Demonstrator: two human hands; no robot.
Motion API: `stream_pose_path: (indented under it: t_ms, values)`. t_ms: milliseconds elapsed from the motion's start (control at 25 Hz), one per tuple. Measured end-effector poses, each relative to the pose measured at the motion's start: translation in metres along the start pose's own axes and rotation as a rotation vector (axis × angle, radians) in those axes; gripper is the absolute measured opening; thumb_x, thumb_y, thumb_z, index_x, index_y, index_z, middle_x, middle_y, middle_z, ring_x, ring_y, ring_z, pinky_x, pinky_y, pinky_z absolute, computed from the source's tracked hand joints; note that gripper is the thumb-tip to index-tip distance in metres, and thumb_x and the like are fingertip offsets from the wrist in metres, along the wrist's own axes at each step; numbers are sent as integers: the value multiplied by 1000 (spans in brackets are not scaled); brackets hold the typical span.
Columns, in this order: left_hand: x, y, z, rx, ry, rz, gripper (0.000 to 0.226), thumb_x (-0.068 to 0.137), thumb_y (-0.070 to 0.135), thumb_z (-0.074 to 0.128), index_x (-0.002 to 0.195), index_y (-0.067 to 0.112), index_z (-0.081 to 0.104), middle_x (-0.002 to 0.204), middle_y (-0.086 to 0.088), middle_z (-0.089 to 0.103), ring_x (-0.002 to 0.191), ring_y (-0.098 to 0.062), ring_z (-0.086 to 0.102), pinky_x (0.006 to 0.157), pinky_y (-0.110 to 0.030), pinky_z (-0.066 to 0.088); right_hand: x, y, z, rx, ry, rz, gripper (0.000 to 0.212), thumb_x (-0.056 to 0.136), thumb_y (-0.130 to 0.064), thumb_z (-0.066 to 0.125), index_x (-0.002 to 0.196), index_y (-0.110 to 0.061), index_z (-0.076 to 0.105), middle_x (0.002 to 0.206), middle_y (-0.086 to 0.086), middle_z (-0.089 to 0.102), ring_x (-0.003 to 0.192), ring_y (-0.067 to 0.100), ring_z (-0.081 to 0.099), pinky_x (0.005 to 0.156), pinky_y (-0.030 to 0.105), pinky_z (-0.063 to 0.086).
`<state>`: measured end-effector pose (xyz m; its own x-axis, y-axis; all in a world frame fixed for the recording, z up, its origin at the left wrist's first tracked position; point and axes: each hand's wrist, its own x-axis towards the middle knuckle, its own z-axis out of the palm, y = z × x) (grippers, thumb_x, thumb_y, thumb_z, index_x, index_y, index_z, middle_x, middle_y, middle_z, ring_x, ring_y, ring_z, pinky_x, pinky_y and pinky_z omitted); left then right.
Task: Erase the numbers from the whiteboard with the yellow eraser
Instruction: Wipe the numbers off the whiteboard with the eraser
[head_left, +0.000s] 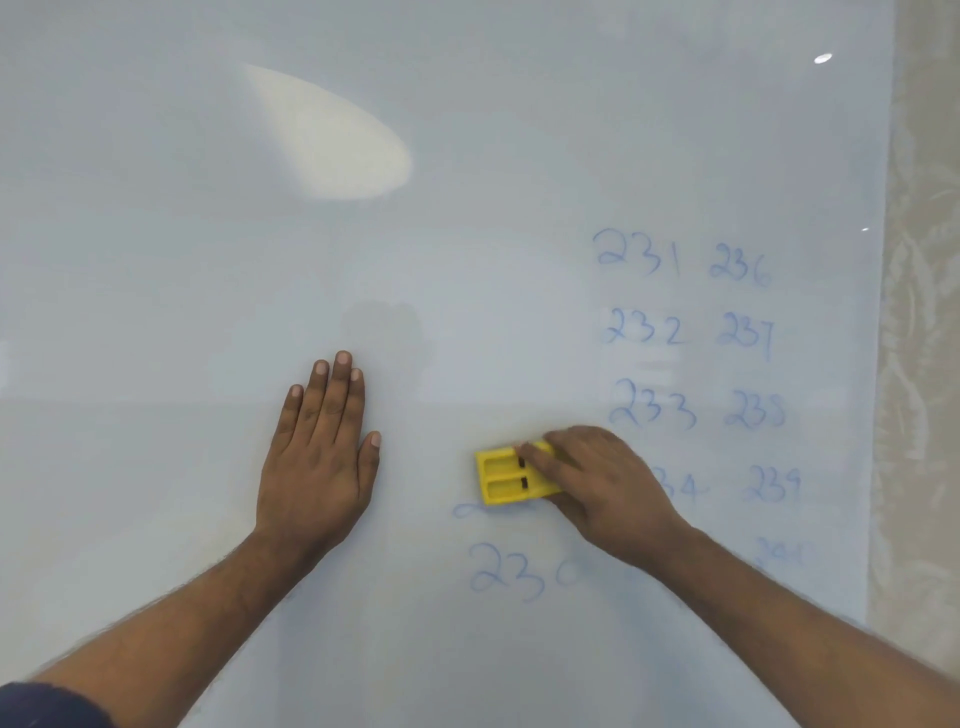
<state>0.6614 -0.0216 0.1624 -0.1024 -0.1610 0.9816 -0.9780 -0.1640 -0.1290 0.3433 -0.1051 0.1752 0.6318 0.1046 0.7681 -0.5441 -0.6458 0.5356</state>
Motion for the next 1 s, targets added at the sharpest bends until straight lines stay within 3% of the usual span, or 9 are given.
stream_pose_path:
  t_ms: [120, 240, 480, 640, 720, 880, 1000]
  values:
    - [-5, 6, 2, 4, -4, -33, 63, 106, 31, 28, 160, 1, 19, 170, -13, 15, 158, -29, 11, 129, -47, 12, 20, 16, -9, 42, 74, 211, 52, 90, -28, 63, 139, -18, 51, 112, 8, 58, 99, 32, 57, 86, 41, 45]
    - [-11, 13, 6, -1, 13, -45, 62, 106, 29, 30, 159, -1, 21, 169, -16, 17, 158, -31, 13, 128, -50, 15, 45, 0, -1, 98, 129, 272, 59, 84, -23, 70, 140, -17, 51, 114, 9, 58, 100, 31, 55, 88, 41, 44]
    - [-26, 16, 5, -9, -3, 4, 63, 105, 30, 33, 159, 1, 23, 169, -15, 19, 157, -30, 16, 128, -48, 15, 10, -53, 27, 133, 27, 0, 51, 88, -15, 61, 138, -17, 52, 114, 9, 59, 96, 33, 53, 87, 42, 44]
    - [-35, 16, 4, 2, -15, 34, 63, 105, 30, 34, 159, 1, 24, 169, -14, 19, 157, -29, 16, 128, -46, 14, -26, -38, 20, 45, -77, -162, 49, 89, -13, 62, 136, -19, 53, 111, 7, 59, 94, 31, 54, 89, 40, 43]
    - [-38, 17, 4, 0, -23, 27, 63, 105, 30, 33, 159, 1, 23, 169, -14, 19, 158, -29, 16, 128, -47, 14, -20, -22, 12, 44, -56, -101, 49, 86, -16, 66, 134, -20, 55, 110, 8, 60, 96, 32, 56, 89, 41, 44]
    - [-41, 29, 6, -8, -34, -19, 62, 104, 27, 32, 159, 0, 22, 169, -14, 18, 158, -30, 15, 128, -47, 14, 15, -17, 7, 115, 68, 197, 55, 86, -22, 69, 138, -18, 53, 110, 9, 59, 97, 33, 56, 86, 43, 45]
    - [-40, 38, 11, -28, -30, -49, 62, 104, 26, 31, 159, 0, 23, 169, -14, 17, 157, -29, 15, 129, -45, 12, 22, -38, 20, 149, 100, 178, 54, 87, -22, 68, 139, -17, 53, 113, 11, 59, 98, 35, 56, 88, 44, 45]
